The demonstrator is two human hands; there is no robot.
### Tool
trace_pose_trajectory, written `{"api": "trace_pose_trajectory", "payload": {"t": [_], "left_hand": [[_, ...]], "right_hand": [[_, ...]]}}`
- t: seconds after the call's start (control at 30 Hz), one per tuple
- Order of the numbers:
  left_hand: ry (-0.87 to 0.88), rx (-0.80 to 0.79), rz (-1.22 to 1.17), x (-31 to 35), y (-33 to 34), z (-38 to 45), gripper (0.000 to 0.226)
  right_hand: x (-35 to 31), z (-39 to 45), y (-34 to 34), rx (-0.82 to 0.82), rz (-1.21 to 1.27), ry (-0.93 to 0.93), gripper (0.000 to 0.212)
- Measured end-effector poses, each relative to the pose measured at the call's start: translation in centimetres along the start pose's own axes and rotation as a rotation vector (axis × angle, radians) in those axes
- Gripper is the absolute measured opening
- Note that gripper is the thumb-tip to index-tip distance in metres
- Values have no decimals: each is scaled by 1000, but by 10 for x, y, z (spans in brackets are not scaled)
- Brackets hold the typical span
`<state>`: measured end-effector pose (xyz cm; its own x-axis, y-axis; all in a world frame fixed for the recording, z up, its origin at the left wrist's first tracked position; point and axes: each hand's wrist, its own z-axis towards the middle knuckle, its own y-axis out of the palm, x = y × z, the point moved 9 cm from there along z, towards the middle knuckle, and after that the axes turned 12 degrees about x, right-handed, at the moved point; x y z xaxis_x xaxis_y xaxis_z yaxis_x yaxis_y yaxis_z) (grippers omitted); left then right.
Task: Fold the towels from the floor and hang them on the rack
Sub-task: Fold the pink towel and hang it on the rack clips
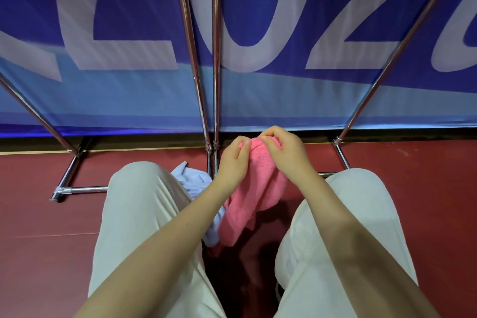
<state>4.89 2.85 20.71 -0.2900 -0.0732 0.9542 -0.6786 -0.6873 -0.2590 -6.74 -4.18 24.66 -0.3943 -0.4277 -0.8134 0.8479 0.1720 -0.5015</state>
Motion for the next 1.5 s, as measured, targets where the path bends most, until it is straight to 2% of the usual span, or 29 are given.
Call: {"api": "trace_pose_trajectory", "payload": {"t": [0.23, 0.57, 0.73, 0.9, 1.0, 1.1, 1.17, 1.27, 1.3, 1.4, 1.5], "left_hand": [[75, 128, 47, 1, -23, 2, 22], [-32, 317, 35, -15, -76, 19, 20], [-35, 334, 89, -19, -90, 20, 21], [-78, 317, 87, -33, -94, 19, 23], [-153, 277, 63, -43, -88, 18, 27], [-195, 225, 2, -43, -79, 19, 30], [-83, 117, 96, -31, -69, 22, 27], [254, -56, 387, -8, -48, 18, 25], [304, -81, 429, -5, -43, 16, 26], [274, -113, 523, -5, -36, 13, 26], [158, -103, 535, -6, -36, 14, 36]], "right_hand": [[9, -9, 8, -79, -78, -39, 6], [27, -18, 1, -150, -85, -28, 9], [33, -24, 0, -186, -79, -20, 10], [48, -26, -5, -176, -87, 64, 18], [47, -26, -11, -112, 28, 152, 21], [41, -26, -18, -8, 165, 230, 13], [39, -26, -19, 59, 293, 303, 15], [32, -27, -13, 81, 402, 381, 24], [31, -27, -12, 93, 441, 415, 23], [28, -24, -7, 137, 582, 522, 17], [20, -19, -2, 136, 714, 561, 13]]}}
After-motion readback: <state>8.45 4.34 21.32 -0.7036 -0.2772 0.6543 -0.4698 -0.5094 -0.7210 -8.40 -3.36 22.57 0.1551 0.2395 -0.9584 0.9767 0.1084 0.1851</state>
